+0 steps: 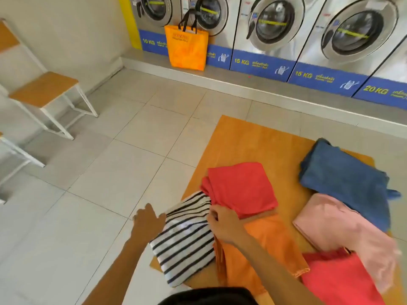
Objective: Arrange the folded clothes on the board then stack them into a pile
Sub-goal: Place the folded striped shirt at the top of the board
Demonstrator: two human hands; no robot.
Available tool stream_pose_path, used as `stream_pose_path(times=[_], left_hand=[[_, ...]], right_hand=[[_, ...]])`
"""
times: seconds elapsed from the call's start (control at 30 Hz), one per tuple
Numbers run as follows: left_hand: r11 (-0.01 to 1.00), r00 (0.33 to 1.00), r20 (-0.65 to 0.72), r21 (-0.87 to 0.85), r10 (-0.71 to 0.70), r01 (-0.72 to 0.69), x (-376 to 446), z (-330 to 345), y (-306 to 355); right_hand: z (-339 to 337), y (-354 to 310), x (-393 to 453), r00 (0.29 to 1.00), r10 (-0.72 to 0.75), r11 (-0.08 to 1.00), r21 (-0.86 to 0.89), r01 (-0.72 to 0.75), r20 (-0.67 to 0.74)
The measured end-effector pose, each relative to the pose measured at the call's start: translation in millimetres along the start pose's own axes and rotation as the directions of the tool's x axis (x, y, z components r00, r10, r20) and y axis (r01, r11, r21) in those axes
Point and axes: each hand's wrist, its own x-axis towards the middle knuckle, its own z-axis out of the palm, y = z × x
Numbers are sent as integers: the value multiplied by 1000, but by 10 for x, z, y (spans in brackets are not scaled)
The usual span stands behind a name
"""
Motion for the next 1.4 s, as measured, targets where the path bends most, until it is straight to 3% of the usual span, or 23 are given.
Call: stream_pose_path(times=[0.07,0.13,0.23,0.53,0.73,0.83,0.97,1.1,1.2,1.3,1.4], left_hand=[[986,988,-75,-109,-134,126,-19,78,-232],[947,976,33,-239,-214,216,-56,199,-431],[857,947,238,-418,-216,301,-73,286,-488],[751,967,249,-648,52,127,-185,261,-315],[741,963,219,-670,154,34,-158,293,-326],[741,978,176,-670,108,39,-109,264,-363],[665,986,159,-731,-48,151,-94,282,-417],[709,983,177,-687,-44,156,-98,313,-454],[751,964,265,-636,-1,176,-76,253,-504],[759,944,327,-626,48,178,-68,142,-535],[737,952,305,-648,20,192,-43,-22,-496]], right_hand=[[58,4,30,994,32,996,-82,-40,-100],[107,47,18,979,104,966,-217,-141,-177],[195,131,-14,958,180,912,-328,-248,-222],[304,-52,16,900,372,883,-213,-418,-226],[208,-93,70,856,489,830,-214,-515,-165],[188,-75,42,828,552,817,-132,-561,-98],[233,-66,3,807,590,806,79,-587,-20],[344,-53,-23,849,526,834,222,-506,-40],[370,-85,-22,867,488,852,267,-449,-98],[361,-177,17,850,527,778,399,-485,6],[320,-251,57,813,570,668,508,-543,118]])
